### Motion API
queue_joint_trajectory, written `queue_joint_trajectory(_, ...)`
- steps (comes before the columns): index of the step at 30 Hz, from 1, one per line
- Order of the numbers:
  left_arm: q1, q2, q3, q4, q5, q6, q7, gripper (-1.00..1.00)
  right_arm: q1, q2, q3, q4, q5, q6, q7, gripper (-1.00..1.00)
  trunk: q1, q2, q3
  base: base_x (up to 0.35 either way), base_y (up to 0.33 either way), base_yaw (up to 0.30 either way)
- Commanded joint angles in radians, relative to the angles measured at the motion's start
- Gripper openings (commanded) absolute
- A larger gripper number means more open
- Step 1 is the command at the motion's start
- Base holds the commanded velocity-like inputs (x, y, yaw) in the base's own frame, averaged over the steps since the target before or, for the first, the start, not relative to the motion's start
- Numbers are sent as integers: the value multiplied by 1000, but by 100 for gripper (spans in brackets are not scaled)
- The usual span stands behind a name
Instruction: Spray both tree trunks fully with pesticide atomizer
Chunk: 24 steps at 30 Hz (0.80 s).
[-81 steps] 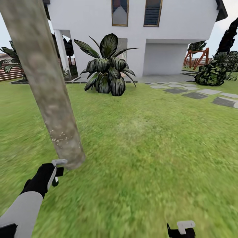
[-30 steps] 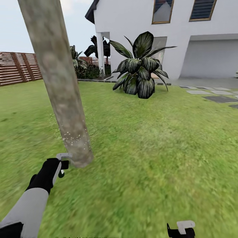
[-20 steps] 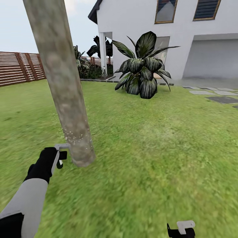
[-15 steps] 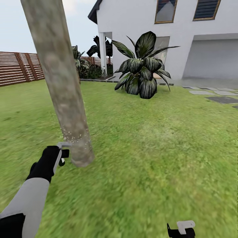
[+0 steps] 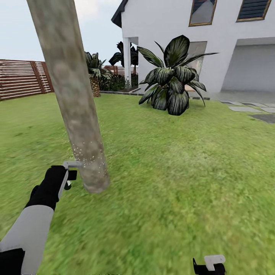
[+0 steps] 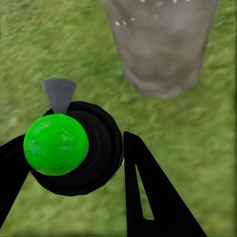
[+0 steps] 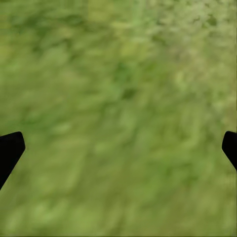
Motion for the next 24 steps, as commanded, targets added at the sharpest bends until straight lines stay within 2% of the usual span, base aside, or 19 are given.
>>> queue_joint_trajectory(1,-2,-7,0,0,-4,0,0,-100,0,0,0,0,0,0,0,100,0,0,0,18,-35,278)
queue_joint_trajectory(5,0,-42,-1,0,-6,-1,1,-100,0,0,0,0,-1,0,1,100,0,0,0,72,-207,150)
queue_joint_trajectory(7,2,-42,-2,1,-6,-1,1,-100,0,-1,0,0,-1,0,0,100,0,0,0,64,-262,15)
queue_joint_trajectory(16,9,-31,4,2,-15,-2,4,-100,0,-3,0,0,0,0,0,100,0,0,0,5,-268,1)
queue_joint_trajectory(17,10,-25,6,4,-16,-2,4,-100,0,-3,0,0,0,0,1,100,0,0,0,0,-269,0)
queue_joint_trajectory(19,14,13,7,6,-13,-2,4,-100,0,-2,0,0,0,0,1,100,0,0,0,0,-269,0)
queue_joint_trajectory(20,14,20,7,6,-11,-1,3,-100,0,-2,0,0,0,0,1,100,0,0,0,0,-269,0)
queue_joint_trajectory(24,14,16,5,9,-8,-2,4,-100,0,-1,0,0,-1,0,0,100,0,0,0,0,-270,0)
